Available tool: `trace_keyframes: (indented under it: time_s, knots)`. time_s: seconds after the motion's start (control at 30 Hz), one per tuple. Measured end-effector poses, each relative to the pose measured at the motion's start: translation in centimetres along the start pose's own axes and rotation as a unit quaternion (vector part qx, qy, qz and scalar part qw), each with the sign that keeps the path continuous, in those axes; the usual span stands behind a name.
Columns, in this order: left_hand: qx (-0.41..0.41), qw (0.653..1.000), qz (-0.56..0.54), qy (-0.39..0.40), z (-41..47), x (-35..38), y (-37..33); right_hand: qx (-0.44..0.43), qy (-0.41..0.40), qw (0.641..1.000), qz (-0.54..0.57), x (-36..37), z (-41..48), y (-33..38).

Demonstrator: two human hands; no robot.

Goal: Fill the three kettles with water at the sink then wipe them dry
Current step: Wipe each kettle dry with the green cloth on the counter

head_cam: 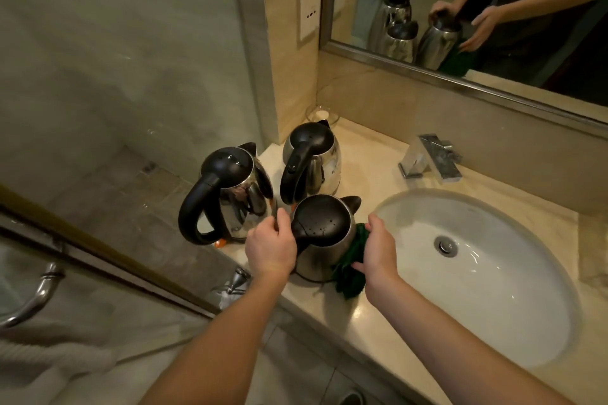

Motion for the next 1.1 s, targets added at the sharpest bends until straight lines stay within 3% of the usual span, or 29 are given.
trace_keyframes:
  time_s: [0.33,0.63,0.83,0.93,1.1]
  knots:
    - [-0.024,0.999,-0.019,-0.028,-0.7,-0.2,-0.2,0.039,0.048,0.998,0.010,-0.3,1.2,-1.0]
    - [-0.083,0.983,-0.080,-0.144,-1.7,0.0,-0.2,-0.037,0.070,0.997,0.026,-0.9,1.8,1.6]
    - [-0.112,0.975,-0.047,-0.185,-1.3,-0.4,0.3,-0.088,0.062,0.993,-0.053,-0.1,3.5,0.7]
    - [-0.110,0.976,-0.050,-0.183,-1.0,-0.4,0.4,-0.060,0.075,0.992,-0.080,0.2,4.7,-0.7]
    - [-0.089,0.979,-0.034,-0.178,-0.5,-0.6,0.1,-0.006,0.110,0.994,-0.017,-0.1,5.7,-1.3]
Point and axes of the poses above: each hand's wrist, its own z-axis towards the middle knuckle, its own x-axis out of the palm, y = z × x, the point moved 9 cm from there along z, towards the middle knuckle, and after that the axes turned 14 degrees about -z, right-handed, at the moved point
